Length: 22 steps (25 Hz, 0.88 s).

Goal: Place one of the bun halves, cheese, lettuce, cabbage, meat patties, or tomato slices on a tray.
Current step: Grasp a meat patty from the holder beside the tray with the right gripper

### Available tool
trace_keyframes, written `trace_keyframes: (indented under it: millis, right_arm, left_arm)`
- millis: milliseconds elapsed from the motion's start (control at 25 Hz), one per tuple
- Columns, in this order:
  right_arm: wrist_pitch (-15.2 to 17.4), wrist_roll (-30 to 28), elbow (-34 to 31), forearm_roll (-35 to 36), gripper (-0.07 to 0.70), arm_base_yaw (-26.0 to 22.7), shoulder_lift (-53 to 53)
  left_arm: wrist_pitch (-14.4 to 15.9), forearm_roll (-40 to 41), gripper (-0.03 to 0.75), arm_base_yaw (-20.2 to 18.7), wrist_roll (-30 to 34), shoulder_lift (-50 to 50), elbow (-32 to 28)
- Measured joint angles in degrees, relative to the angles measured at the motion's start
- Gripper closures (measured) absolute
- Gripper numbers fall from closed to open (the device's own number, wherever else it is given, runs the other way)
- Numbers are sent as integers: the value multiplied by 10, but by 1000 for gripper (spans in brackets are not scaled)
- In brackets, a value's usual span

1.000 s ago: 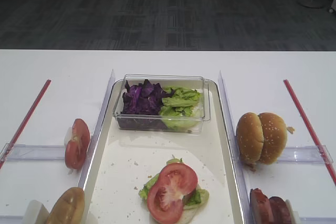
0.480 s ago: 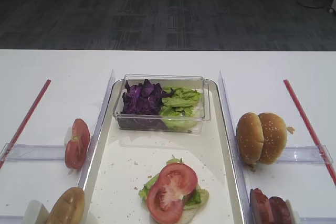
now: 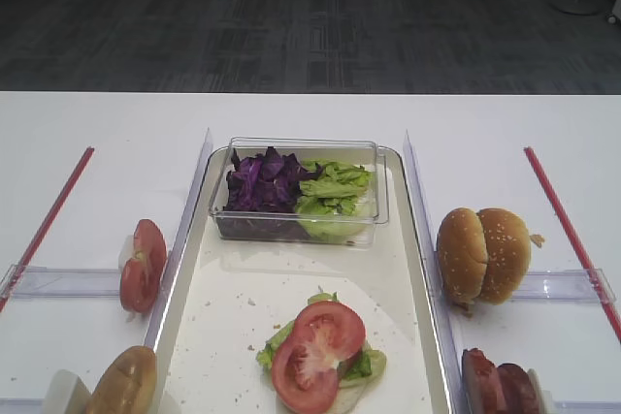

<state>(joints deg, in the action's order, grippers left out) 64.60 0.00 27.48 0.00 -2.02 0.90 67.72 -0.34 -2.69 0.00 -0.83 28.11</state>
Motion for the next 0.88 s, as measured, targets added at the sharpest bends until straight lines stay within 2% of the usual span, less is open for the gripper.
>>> trace_keyframes:
  millis: [280,480,680,880]
  right_arm:
    - [0,0,0,0,-34,0,0]
    - [0,0,0,0,17,0,-7]
    - [-4,-22,1,0,50,0,-57]
    - [-24,-24,34,3,51,0,-117]
  left_arm:
    - [0,0,242,0,0,0,0]
    - [0,0,242,0,0,0,0]
    - [0,0,242,0,0,0,0]
    - [0,0,242,0,-4,0,0]
